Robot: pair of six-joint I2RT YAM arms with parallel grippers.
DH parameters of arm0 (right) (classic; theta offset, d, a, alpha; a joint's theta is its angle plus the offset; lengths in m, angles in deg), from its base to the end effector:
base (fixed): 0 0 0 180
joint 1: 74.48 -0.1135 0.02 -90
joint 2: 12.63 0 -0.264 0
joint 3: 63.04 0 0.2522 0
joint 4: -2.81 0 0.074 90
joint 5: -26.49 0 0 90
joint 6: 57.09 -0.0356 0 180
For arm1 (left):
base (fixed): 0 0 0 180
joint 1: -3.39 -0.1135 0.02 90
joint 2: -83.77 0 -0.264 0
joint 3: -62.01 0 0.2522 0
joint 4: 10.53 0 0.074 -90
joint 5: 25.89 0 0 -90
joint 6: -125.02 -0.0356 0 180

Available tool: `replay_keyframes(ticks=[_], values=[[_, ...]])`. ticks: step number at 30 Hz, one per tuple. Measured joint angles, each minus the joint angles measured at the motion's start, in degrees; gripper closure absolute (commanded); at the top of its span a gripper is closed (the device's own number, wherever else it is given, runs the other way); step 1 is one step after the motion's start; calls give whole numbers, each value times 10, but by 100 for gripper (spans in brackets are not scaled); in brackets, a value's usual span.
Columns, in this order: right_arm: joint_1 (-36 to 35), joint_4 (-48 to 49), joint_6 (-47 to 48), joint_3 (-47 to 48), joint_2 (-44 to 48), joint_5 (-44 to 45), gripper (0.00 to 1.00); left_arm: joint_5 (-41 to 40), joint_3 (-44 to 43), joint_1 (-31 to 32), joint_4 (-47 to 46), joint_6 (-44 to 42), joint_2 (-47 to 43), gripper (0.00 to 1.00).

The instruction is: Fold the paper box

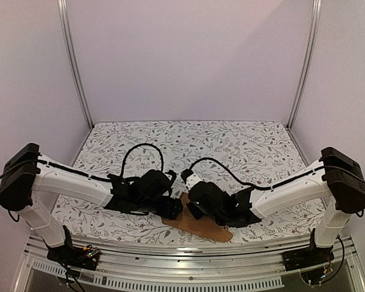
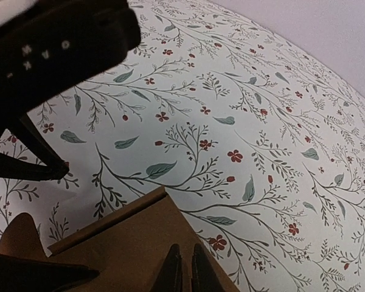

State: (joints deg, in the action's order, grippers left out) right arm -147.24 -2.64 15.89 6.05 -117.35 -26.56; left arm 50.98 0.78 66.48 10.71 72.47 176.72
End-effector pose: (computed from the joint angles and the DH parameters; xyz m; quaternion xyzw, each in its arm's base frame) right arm 0.1299 0.3464 0.1546 -0.2876 0.8245 0.0728 0.4818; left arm 0.1491 -0.2760 0.1578 0.1736 0.9266 -0.1734 0.2851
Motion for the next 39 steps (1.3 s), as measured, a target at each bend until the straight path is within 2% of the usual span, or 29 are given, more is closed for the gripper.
replay_keyframes(ticks=[3,6,7,9,14,17,27,34,39], values=[[0,-44,7,0,57,0,74,0,-1,0,-2,0,1,18],[1,-92,3,0,118,0,41,5,-1,0,-3,0,1,18],[2,-110,-3,1,137,-2,33,7,-1,-1,-4,-1,1,18],[6,-146,-18,-1,167,-5,26,13,-1,-1,-4,-2,1,17],[29,-225,-65,-44,238,-35,15,29,-5,-2,-4,-9,1,17],[50,-257,-98,-80,271,-68,2,41,-10,-5,-4,-12,1,16],[87,-288,-199,-148,300,-180,1,81,-13,-32,-27,-14,-1,15],[129,-225,-261,-186,289,-282,1,137,9,-75,-64,-5,-5,15],[155,-167,-303,-208,266,-362,6,166,18,-85,-76,-5,-10,15]])
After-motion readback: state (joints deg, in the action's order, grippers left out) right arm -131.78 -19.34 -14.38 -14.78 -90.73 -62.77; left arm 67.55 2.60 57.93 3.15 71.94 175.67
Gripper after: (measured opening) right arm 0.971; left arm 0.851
